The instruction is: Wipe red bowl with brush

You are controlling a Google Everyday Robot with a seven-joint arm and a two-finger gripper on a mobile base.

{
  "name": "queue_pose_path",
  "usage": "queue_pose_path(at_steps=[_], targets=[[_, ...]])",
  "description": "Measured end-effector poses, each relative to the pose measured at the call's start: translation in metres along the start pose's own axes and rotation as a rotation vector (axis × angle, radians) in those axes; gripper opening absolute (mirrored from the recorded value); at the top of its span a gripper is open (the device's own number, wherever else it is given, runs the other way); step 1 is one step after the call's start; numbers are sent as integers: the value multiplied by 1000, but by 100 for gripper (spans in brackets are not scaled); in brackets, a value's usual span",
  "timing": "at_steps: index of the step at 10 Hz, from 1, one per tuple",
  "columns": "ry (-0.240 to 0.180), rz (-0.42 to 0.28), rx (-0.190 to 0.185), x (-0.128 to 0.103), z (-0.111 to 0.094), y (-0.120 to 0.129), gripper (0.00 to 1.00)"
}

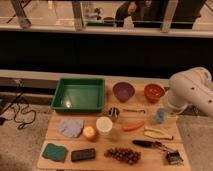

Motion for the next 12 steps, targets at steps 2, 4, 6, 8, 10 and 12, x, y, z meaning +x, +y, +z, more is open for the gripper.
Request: queue_pose_path(at_steps=[2, 4, 6, 8, 10, 12], targets=[[-16, 1, 10, 0, -4, 5, 80], [-25, -4, 15, -3, -4, 12, 80], [-19, -12, 18, -1, -2, 24, 80], [-17, -16, 16, 1, 3, 41, 80], [-22, -22, 7, 5, 7, 61, 80], [-33, -17, -6, 5, 10, 76, 80]])
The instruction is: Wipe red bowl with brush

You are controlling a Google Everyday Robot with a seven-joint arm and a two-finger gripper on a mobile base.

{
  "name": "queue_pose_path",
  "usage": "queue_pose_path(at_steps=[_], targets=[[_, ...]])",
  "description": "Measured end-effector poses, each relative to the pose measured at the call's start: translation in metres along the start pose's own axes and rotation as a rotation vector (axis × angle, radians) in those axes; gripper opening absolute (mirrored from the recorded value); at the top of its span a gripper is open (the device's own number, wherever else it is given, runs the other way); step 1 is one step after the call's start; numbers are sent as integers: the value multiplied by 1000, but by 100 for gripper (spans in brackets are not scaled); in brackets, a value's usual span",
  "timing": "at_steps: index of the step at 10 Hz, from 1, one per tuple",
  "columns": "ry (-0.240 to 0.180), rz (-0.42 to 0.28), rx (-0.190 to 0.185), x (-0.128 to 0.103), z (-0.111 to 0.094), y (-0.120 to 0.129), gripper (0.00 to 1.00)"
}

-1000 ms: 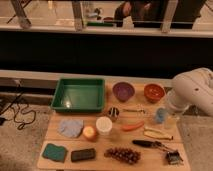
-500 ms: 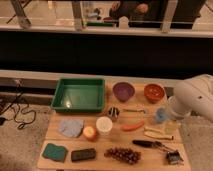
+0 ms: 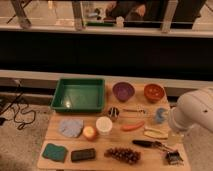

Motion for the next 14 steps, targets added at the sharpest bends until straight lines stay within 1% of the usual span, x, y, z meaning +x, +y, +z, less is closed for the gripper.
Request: queue_pose_path(at_steps=[3, 6, 8, 14], targets=[[-12, 32, -34, -2, 6, 28, 80], [-16, 37, -63, -5, 11, 50, 80], [-20, 32, -92, -6, 20, 62, 80], [-19, 28, -96, -6, 20, 62, 80]])
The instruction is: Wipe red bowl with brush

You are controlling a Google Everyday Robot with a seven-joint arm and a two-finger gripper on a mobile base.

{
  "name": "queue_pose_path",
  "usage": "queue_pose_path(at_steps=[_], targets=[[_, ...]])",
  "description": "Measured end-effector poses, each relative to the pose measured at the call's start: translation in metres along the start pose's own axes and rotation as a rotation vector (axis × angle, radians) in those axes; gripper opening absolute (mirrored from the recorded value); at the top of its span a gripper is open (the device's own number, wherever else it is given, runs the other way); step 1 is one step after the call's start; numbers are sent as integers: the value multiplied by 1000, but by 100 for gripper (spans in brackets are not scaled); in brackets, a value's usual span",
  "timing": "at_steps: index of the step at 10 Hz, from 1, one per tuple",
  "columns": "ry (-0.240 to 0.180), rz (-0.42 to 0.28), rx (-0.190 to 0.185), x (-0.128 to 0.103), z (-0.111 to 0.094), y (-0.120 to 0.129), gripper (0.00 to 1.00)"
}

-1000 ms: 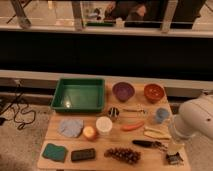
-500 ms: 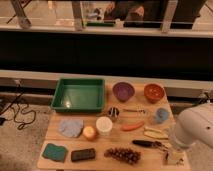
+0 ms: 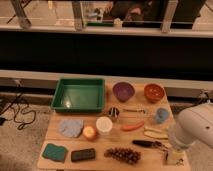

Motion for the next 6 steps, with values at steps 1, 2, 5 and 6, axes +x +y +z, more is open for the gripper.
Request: queue_pose_path(at_steps=[1, 2, 5, 6], targets=[[-2, 15, -8, 2, 2, 1, 80], [-4, 30, -18, 3, 6, 4, 80], [-3, 77, -67, 8, 44, 21, 80], [-5, 81, -79, 7, 52, 24, 80]])
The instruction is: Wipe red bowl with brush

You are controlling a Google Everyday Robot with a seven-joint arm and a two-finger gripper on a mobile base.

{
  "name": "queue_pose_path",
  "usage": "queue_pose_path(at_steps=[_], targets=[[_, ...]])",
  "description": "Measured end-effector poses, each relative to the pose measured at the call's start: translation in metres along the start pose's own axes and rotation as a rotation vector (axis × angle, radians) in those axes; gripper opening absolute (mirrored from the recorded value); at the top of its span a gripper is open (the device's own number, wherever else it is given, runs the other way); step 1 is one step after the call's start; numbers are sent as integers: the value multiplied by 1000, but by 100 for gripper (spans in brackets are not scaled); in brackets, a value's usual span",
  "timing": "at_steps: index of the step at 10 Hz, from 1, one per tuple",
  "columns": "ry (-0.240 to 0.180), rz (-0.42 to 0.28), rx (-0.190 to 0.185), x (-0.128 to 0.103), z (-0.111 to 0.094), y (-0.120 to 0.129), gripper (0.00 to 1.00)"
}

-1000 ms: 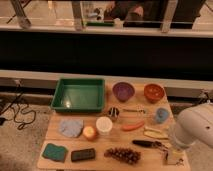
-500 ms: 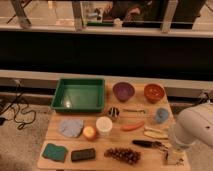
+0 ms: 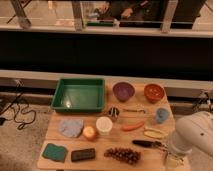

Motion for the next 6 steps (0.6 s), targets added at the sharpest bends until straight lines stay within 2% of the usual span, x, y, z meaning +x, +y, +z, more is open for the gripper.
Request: queue_pose_path(at_steps=[2, 6], targets=[[-2, -1, -21, -1, 11, 6, 80], [-9, -71, -49, -34, 30, 12, 80]])
